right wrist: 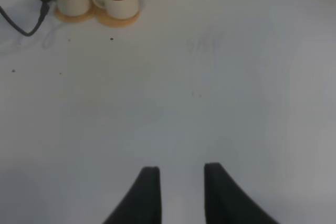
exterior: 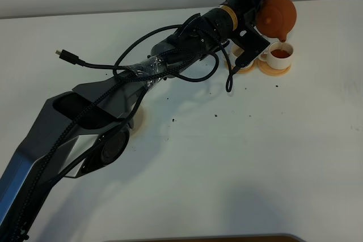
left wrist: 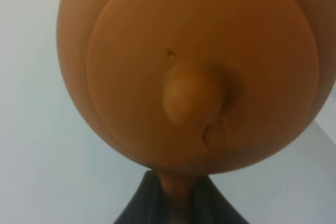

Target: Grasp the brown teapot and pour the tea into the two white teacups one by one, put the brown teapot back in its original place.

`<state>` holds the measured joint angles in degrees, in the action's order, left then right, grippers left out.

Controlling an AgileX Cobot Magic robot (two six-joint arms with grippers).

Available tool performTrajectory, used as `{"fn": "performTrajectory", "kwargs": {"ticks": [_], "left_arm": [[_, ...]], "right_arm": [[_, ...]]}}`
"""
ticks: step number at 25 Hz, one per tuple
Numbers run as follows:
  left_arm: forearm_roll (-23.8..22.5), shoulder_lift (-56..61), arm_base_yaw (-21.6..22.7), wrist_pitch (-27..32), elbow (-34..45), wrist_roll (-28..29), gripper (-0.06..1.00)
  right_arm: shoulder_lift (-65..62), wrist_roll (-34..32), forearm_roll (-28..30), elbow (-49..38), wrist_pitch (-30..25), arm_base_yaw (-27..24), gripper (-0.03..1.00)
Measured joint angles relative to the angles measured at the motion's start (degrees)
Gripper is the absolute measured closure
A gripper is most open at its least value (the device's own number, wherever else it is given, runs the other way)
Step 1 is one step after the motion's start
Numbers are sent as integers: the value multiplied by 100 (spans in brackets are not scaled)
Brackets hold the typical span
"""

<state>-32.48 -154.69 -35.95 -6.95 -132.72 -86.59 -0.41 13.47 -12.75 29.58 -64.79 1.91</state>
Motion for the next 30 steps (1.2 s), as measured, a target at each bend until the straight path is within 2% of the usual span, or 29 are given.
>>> {"fn": "performTrajectory", "kwargs": {"ticks": [30], "left_arm": [[-17,0,46,-92,0,8,80]], "right_arm": [[0,0,0,0,0,0,73]]}}
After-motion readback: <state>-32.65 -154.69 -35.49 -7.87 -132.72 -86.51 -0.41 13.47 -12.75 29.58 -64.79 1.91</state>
